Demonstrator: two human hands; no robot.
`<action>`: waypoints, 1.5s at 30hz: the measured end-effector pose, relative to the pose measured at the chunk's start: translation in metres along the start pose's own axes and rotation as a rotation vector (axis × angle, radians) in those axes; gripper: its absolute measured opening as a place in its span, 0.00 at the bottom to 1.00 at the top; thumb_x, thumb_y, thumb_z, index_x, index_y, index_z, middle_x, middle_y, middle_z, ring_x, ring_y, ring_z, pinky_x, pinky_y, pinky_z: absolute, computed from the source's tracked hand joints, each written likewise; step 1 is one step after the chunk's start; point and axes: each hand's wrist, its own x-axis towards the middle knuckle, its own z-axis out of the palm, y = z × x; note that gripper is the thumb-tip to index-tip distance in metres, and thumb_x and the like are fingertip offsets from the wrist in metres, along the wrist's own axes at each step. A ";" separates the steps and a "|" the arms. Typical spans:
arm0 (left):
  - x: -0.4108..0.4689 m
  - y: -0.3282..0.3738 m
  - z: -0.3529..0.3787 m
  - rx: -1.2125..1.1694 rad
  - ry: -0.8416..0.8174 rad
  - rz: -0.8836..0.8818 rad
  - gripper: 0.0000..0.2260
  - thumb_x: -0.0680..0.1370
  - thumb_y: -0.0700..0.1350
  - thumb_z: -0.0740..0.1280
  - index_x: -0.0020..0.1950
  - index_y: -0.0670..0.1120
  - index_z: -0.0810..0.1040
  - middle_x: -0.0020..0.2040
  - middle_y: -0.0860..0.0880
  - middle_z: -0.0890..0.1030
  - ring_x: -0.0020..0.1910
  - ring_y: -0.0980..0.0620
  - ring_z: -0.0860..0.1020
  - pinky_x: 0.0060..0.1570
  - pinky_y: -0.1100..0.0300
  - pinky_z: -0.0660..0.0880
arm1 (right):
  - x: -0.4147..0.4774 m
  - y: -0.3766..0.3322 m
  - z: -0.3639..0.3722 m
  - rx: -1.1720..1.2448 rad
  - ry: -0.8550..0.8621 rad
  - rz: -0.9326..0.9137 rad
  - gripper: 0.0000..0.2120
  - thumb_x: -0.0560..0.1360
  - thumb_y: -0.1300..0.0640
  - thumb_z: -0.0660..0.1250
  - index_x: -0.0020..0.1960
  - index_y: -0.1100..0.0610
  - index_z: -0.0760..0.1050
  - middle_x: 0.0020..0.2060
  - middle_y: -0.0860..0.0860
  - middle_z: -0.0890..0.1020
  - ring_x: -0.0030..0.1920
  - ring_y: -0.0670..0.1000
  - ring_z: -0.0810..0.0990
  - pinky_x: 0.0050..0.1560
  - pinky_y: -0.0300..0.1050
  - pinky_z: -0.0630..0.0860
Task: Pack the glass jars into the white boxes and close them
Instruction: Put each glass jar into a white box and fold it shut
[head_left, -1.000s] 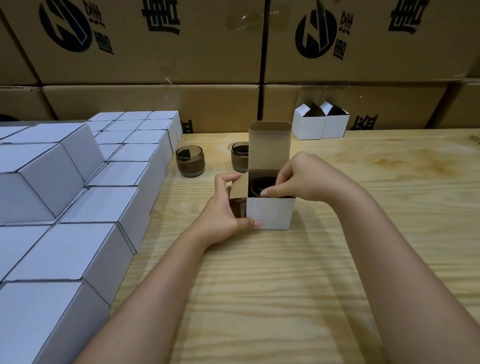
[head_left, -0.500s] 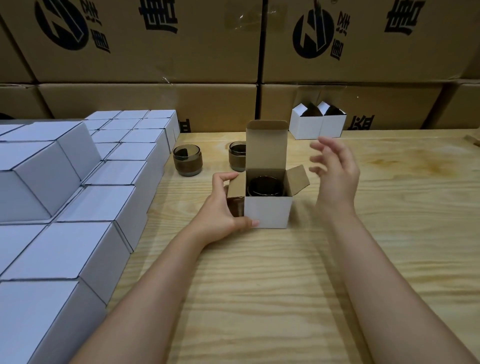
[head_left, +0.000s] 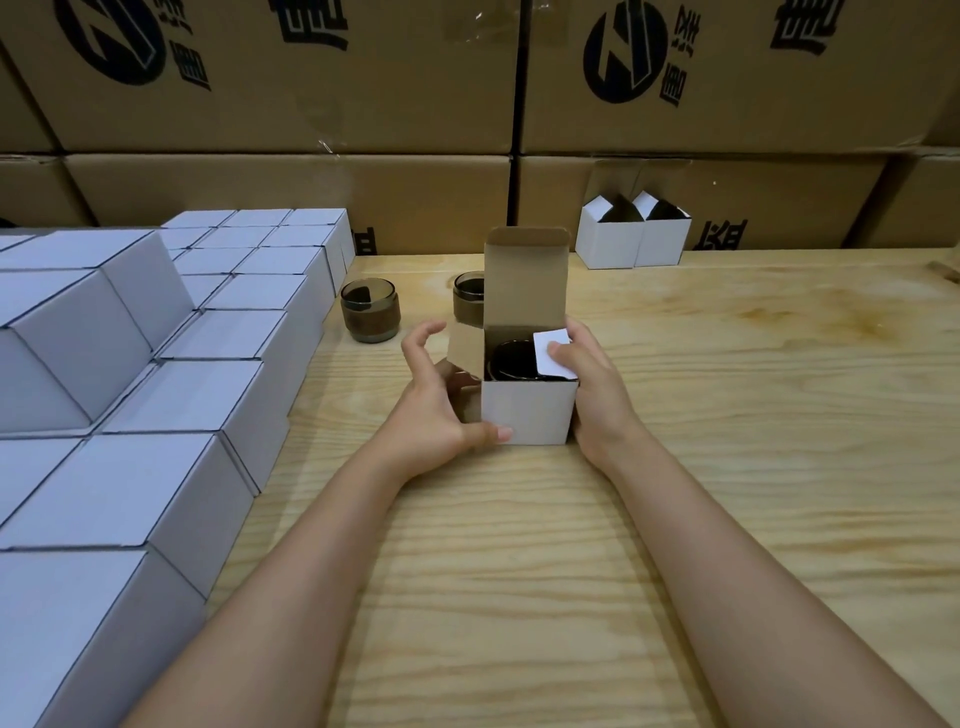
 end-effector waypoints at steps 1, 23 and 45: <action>0.000 0.001 0.000 0.006 -0.006 0.008 0.44 0.64 0.43 0.79 0.57 0.73 0.50 0.53 0.53 0.79 0.53 0.60 0.79 0.61 0.55 0.75 | 0.000 0.000 0.001 0.001 0.000 -0.002 0.15 0.78 0.62 0.57 0.61 0.49 0.74 0.53 0.53 0.81 0.47 0.52 0.80 0.41 0.44 0.77; -0.004 0.011 0.000 0.028 -0.044 0.018 0.36 0.63 0.49 0.77 0.60 0.72 0.61 0.63 0.51 0.77 0.64 0.53 0.75 0.66 0.46 0.71 | -0.001 0.001 -0.003 0.120 -0.162 -0.104 0.21 0.63 0.46 0.76 0.49 0.51 0.71 0.47 0.48 0.79 0.49 0.52 0.76 0.46 0.48 0.74; -0.004 0.010 0.001 -0.107 -0.061 0.025 0.25 0.66 0.51 0.74 0.53 0.56 0.60 0.60 0.47 0.75 0.60 0.52 0.76 0.60 0.55 0.74 | 0.000 0.007 -0.011 -0.059 -0.213 -0.173 0.08 0.69 0.64 0.63 0.47 0.54 0.72 0.49 0.48 0.74 0.51 0.51 0.72 0.49 0.48 0.70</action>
